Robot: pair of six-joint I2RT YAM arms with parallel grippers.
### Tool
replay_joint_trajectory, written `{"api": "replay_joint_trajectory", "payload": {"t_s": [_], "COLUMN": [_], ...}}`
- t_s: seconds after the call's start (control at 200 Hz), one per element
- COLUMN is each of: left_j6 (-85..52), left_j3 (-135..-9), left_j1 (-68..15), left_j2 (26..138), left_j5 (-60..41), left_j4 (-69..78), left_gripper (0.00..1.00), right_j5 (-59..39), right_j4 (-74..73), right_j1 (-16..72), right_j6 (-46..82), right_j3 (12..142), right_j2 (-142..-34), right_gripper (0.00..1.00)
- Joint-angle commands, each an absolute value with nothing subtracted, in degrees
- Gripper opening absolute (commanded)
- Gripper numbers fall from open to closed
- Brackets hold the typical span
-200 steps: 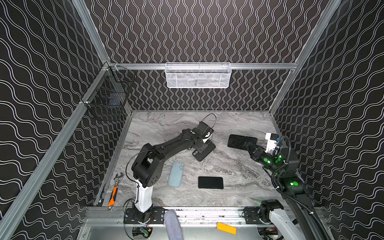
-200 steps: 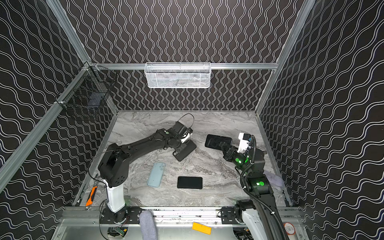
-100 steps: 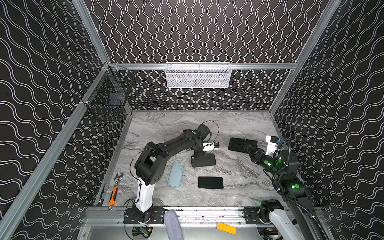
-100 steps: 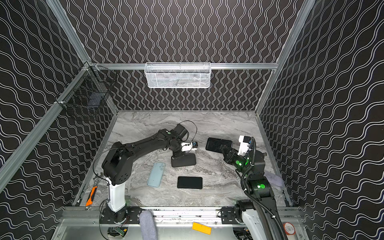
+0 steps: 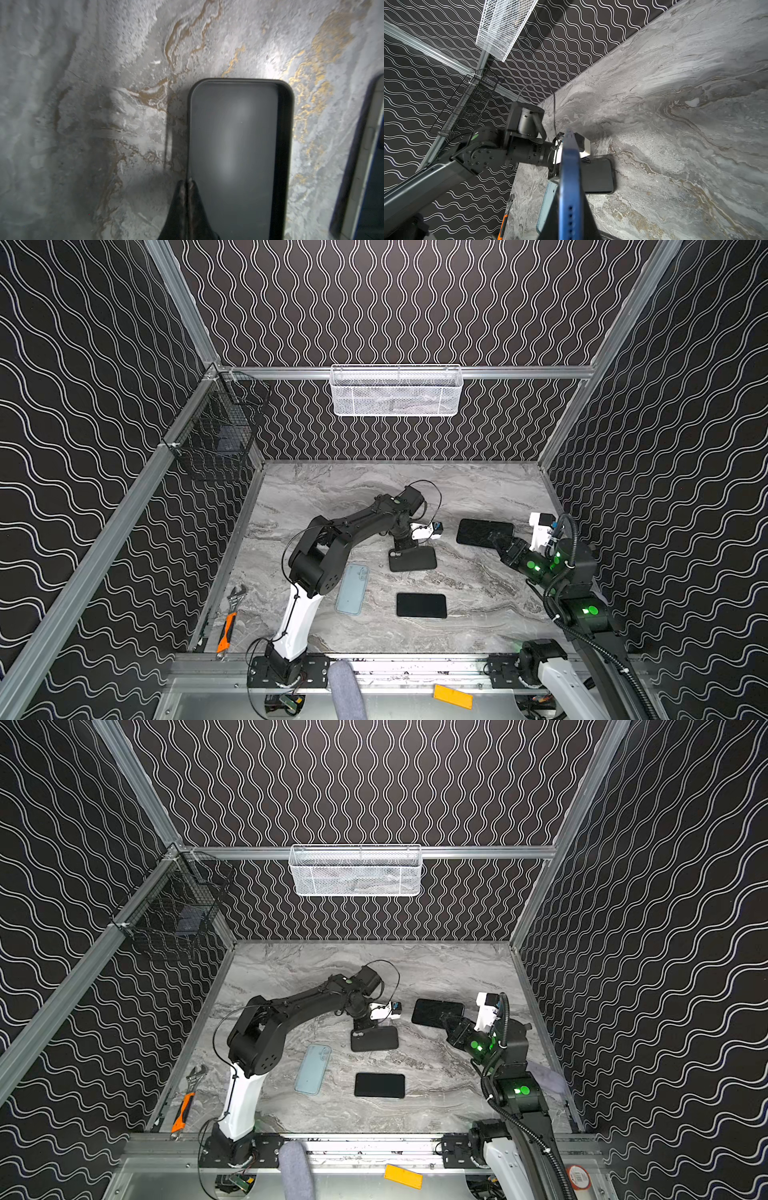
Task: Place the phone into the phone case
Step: 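Grasp the black case with the left gripper and slide it toward the table center, then open the left gripper and draw it back from the black case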
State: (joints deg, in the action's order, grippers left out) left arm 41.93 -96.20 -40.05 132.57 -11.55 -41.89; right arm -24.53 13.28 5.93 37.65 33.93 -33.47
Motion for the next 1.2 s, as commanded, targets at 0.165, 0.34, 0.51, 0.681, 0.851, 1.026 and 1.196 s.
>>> {"api": "replay_joint_trajectory", "payload": {"t_s": [0.165,0.34,0.51,0.681,0.851,1.026,1.196], "left_j6": [40.7,40.5,41.0,38.7,30.0,17.5,-0.3], "left_j3": [-95.8,-95.2,-95.6,-93.3,-85.2,-76.3,-68.6], "left_j1": [-39.9,-39.8,-39.7,-39.5,-37.2,-33.2,-25.8], "left_j2": [130.0,128.1,128.5,124.7,111.8,96.7,83.9], "left_j5": [-8.7,-8.6,-9.3,-6.0,-0.2,6.2,5.3], "left_j4": [-38.6,-37.5,-39.0,-34.2,-18.8,-5.6,-2.1], "left_gripper": [0.03,0.18,0.18,0.18,0.18,0.45,0.88], "right_j5": [-24.2,-23.9,-23.9,-23.5,-22.9,-24.3,-24.4], "right_j4": [11.5,11.2,11.2,12.1,12.9,12.8,13.8], "right_j1": [5.9,5.9,5.9,5.9,5.8,5.9,6.0], "right_j6": [37.0,37.1,37.1,36.4,35.4,32.6,29.6], "right_j3": [35.1,35.6,35.9,36.6,37.4,38.6,40.1], "right_j2": [-34.4,-34.6,-34.4,-34.1,-34.1,-36.2,-38.6], "right_gripper": [0.0,0.0,0.0,0.0,0.0,0.0,0.0]}}
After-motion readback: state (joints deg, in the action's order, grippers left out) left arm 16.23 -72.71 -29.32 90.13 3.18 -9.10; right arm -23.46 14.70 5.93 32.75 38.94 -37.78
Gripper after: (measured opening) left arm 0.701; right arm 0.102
